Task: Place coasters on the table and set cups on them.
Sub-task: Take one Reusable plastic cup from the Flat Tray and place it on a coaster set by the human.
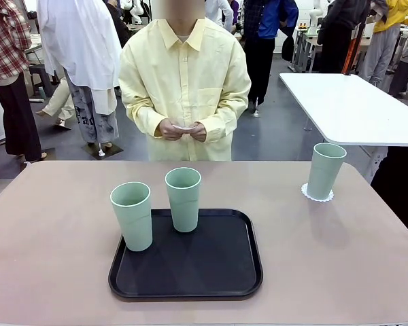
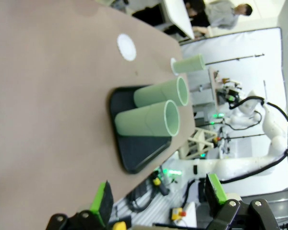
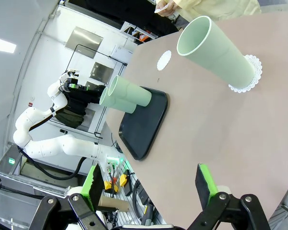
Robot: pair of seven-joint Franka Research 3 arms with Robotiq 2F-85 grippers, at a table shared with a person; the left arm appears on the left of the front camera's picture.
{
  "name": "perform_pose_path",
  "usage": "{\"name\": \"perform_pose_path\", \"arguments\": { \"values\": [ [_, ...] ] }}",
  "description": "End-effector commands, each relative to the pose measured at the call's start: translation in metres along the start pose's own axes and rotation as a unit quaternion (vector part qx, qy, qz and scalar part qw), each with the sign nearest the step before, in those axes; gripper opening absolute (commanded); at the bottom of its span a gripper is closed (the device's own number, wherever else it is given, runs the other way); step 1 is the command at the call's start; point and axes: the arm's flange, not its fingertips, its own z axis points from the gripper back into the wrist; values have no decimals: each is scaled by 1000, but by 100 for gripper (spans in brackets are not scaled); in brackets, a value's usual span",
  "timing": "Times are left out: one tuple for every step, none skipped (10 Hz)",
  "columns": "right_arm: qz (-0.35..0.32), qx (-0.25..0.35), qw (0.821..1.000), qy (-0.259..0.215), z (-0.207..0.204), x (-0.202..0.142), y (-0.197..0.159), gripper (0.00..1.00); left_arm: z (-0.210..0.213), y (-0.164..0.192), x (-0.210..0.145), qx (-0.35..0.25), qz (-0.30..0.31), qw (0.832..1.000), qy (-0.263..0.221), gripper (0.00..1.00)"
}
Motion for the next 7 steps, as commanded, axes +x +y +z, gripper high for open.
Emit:
{"name": "perform_pose_path", "arguments": {
  "values": [
    [0,-1,1000,-1,0,-3,3,100,1,0,0,-9,-9,1000,-5,100],
    [0,-1,1000,-1,0,-3,3,100,1,0,0,-9,-9,1000,-5,100],
    [0,0,1000,0,0,0,0,100,1,0,0,-9,-9,1000,-5,100],
    [38,-7,999,19,-6,9,20,100,1,0,0,-9,-9,1000,-5,100],
    [79,-35,994,60,-15,22,45,100,1,0,0,-9,-9,1000,-5,100],
    [108,-58,987,102,-31,42,73,100,1,0,0,-9,-9,1000,-5,100],
    [157,-61,976,136,-51,53,102,100,1,0,0,-9,-9,1000,-5,100]
  ]
}}
